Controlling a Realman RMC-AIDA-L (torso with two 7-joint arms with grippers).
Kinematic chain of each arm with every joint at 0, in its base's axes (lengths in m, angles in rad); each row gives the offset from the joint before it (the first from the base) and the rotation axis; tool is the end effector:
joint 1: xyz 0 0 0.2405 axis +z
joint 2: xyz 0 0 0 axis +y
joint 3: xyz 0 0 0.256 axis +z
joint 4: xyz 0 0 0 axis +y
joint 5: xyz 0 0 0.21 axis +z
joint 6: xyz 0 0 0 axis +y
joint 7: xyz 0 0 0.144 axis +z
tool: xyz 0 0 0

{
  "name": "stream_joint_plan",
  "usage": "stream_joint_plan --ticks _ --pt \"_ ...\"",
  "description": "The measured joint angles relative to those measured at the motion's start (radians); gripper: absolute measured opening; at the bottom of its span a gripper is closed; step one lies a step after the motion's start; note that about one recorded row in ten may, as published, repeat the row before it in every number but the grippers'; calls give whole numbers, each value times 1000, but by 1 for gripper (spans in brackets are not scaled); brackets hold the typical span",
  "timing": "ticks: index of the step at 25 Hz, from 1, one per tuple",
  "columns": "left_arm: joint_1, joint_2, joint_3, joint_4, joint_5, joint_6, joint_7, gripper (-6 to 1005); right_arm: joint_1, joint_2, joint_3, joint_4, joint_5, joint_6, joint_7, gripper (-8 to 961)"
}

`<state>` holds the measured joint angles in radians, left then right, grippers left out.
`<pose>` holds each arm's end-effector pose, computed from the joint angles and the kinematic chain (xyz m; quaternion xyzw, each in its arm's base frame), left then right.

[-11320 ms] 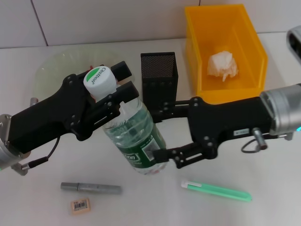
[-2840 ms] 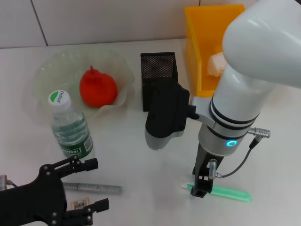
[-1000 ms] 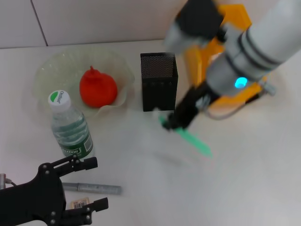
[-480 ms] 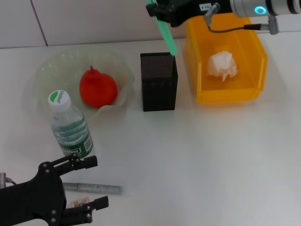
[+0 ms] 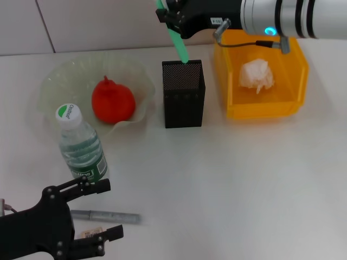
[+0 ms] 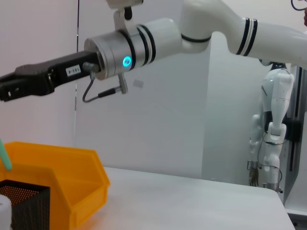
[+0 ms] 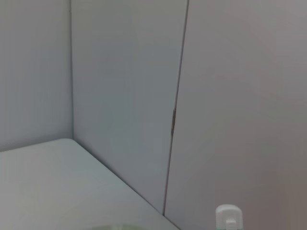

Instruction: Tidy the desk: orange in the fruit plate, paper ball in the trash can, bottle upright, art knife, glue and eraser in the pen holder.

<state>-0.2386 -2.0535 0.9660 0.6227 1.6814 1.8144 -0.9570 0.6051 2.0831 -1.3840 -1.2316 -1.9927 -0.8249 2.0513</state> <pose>-0.2860 0.2268 -0.0046 -0.9338 -0.0760 -0.3375 0.0913 0.1043 0.4234 0.0068 -0.9207 0.1431 0.1756 0.3179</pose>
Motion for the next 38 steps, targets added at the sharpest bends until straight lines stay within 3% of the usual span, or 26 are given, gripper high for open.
stream_joint_plan --ticks 6,13,20,27,31,33,34,36,38 --pt "-3 -2 -1 0 0 -3 -5 814 20 -2 1 143 171 42 -149 168" --pt "-5 2 -1 0 -1 0 -9 809 27 2 -6 253 209 60 -244 167" --pt "-2 2 -9 0 -2 2 -9 804 9 2 -14 280 286 38 -295 195" --pt "-1 3 -17 0 -2 15 -13 799 -10 0 -9 256 300 -2 -295 345" --pt "0 3 -20 2 -2 20 -13 796 -80 -2 46 148 394 -130 -304 430" --pt "4 5 -39 6 -2 45 -14 794 -172 -2 125 50 504 -313 -355 655" --pt "5 5 -48 7 -2 55 -14 794 -172 -2 125 50 504 -313 -355 689" --pt "6 5 -59 8 -2 63 -16 792 -222 -3 191 31 562 -443 -405 758" --pt "6 6 -67 9 -2 65 -24 791 -282 -4 308 85 590 -650 -510 826"
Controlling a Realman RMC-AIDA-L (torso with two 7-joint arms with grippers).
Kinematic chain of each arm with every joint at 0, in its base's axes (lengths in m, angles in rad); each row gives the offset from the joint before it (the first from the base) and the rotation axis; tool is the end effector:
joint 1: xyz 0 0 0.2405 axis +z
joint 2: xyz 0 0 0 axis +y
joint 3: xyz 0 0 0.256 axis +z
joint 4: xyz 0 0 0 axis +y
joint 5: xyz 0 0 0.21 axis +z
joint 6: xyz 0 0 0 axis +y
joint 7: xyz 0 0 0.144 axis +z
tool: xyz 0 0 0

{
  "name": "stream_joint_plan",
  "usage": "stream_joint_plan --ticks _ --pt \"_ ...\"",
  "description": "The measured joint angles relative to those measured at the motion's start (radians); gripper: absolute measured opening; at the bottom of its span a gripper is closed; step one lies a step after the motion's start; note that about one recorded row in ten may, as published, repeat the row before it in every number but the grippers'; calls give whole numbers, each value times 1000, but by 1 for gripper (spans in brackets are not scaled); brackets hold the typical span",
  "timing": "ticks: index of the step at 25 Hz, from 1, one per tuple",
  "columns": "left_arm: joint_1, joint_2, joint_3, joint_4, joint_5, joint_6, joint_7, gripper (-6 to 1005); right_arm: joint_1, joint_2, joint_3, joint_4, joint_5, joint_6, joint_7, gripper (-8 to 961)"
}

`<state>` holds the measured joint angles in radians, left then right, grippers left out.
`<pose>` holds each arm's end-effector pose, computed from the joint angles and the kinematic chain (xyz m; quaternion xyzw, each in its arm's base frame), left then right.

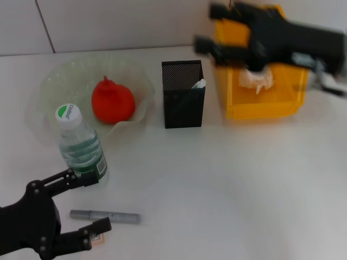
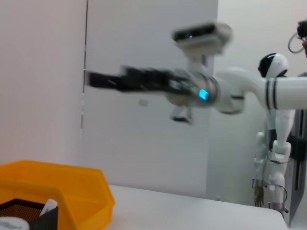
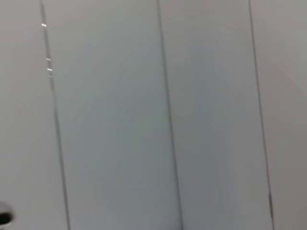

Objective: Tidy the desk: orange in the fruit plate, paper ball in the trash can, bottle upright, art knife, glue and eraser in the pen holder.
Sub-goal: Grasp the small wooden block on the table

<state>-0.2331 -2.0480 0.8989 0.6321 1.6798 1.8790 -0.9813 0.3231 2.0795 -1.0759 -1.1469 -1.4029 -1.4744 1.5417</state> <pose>-0.2859 0.2245 0.0101 -0.9239 -0.0790 -0.3611 0.0989 0.1786 0.3291 0.0617 -0.8982 0.1031 0.3830 0.1894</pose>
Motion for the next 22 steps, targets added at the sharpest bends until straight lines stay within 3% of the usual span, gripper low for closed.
stream_joint_plan --ticks 6,10,12,15,22 --pt "-3 6 -15 30 1 -2 -65 786 -66 -5 127 194 -66 -182 -220 826" --pt "1 -2 -10 137 27 -10 -167 783 -78 -13 208 370 -118 -225 -369 826" --pt "1 -2 -10 137 27 -10 -167 782 -79 -20 239 442 -120 -235 -421 826" --pt "-7 -19 11 358 176 -39 -382 780 -82 -31 261 493 -121 -239 -444 825" --pt "-19 -21 152 563 301 -87 -607 774 -97 -40 273 520 -128 -225 -454 825"
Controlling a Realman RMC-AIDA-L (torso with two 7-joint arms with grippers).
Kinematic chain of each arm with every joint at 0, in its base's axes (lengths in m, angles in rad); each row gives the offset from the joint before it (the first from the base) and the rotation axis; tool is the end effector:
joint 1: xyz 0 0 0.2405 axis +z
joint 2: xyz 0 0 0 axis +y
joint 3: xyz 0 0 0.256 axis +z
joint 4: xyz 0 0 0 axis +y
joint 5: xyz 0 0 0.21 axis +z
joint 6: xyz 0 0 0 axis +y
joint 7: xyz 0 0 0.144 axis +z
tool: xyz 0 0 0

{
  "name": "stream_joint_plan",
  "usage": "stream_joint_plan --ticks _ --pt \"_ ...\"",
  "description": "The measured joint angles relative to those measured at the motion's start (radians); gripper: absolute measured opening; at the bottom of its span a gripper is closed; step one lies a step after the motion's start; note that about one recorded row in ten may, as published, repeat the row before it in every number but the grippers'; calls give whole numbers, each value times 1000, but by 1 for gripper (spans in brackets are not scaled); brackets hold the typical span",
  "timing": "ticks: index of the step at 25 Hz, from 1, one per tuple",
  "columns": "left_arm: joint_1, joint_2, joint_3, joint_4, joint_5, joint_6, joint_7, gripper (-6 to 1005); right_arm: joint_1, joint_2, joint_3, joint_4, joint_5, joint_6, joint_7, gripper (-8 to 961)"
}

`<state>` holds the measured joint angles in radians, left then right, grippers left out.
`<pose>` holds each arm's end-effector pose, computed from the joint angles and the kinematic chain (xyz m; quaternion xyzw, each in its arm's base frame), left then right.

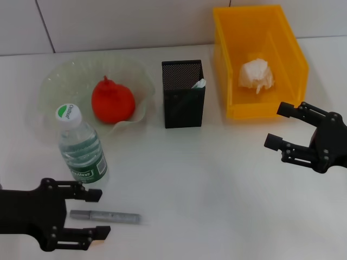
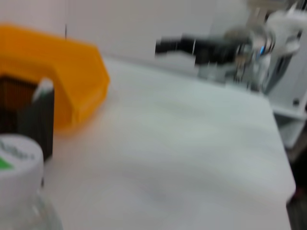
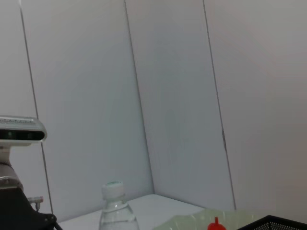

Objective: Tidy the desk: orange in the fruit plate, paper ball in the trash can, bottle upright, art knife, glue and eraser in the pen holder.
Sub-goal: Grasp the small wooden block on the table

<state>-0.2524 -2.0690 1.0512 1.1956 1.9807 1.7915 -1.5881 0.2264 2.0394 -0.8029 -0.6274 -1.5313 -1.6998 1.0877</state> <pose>-0.2519 0.2615 0.0272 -0.9810 -0.1471 -0.1239 0.0262 0.3039 0.2581 0.0373 -0.8813 0.1616 0.3754 0.2371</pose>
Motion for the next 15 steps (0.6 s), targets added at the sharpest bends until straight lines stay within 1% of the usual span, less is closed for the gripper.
stream_joint_plan --ticks 2,5,7,8,10,13,14,15 --pt "9 -3 64 79 34 -22 -72 773 0 0 5 2 -5 4 0 825" --pt "54 -3 186 214 67 -89 -162 758 0 -1 7 3 -7 14 0 825" --pt "85 -1 280 310 128 -148 -240 744 -1 -1 7 3 -7 22 0 826" --pt "90 -2 302 332 151 -162 -266 737 0 -1 7 4 -8 25 -1 826" --pt "95 -2 380 384 232 -186 -353 723 1 -1 7 4 -10 27 -1 826" --pt "90 -3 450 426 300 -200 -439 718 4 -1 7 5 -15 33 -1 825" --pt "89 -2 479 462 331 -205 -488 719 6 -1 7 5 -17 40 -2 825" --pt "89 -2 479 462 331 -205 -488 720 6 -1 7 5 -17 40 -2 825"
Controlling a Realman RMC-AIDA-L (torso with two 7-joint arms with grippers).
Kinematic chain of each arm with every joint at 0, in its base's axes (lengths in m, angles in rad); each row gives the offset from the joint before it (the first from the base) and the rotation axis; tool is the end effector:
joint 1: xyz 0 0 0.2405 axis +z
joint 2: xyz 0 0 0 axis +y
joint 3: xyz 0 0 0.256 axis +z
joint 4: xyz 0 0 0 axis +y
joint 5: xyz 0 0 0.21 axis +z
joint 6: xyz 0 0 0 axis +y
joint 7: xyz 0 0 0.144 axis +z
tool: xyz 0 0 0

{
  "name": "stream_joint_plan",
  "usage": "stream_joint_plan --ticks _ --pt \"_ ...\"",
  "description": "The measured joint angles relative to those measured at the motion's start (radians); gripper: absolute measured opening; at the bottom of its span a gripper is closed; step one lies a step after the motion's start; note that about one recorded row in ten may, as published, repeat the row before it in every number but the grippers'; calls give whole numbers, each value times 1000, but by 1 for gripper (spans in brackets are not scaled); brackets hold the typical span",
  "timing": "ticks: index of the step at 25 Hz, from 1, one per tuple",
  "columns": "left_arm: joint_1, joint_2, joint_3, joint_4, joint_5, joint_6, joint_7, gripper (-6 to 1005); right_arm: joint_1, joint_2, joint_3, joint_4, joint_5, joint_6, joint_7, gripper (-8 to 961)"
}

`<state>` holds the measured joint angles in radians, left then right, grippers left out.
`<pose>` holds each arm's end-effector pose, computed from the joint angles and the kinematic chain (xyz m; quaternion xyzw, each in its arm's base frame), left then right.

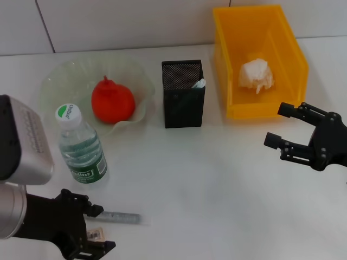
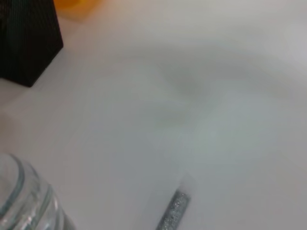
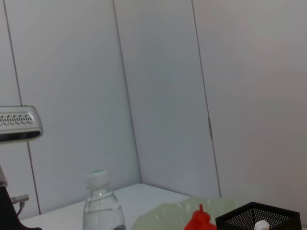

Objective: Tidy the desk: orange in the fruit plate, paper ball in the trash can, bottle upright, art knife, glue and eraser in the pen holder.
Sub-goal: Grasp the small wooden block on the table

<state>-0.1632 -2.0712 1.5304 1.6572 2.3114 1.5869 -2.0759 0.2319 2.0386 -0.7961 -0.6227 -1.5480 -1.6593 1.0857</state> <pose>-0.2081 0.2566 -0.0057 -0.9812 -0.1466 0.1030 0.0713 0.3087 0.2624 0.0357 -0.8830 0.1707 0.3600 0.2482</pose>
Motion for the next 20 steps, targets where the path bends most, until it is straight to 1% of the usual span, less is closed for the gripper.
stream_joint_plan --ticks 1,2,6,9,11,12,14,20 --pt "3 0 14 33 11 1 -26 721 2 0 0 0 -1 6 -1 825" --pt "3 0 14 33 11 1 -26 722 2 0 0 0 -1 6 -1 825" --pt "28 1 45 106 38 2 -84 726 4 0 -1 0 -1 10 -1 825" --pt "41 0 64 125 56 -6 -100 758 5 0 -4 -1 -2 10 -1 825" --pt "51 0 101 141 113 -20 -137 779 6 0 -3 -5 -14 9 -1 825" --pt "51 0 101 141 113 -20 -137 789 6 0 -3 -5 -14 9 -1 825" --pt "58 0 184 159 215 -32 -196 801 6 0 -1 -5 -18 9 -1 825" --pt "58 -1 207 170 221 -38 -237 803 6 0 0 -3 -22 10 -1 825"
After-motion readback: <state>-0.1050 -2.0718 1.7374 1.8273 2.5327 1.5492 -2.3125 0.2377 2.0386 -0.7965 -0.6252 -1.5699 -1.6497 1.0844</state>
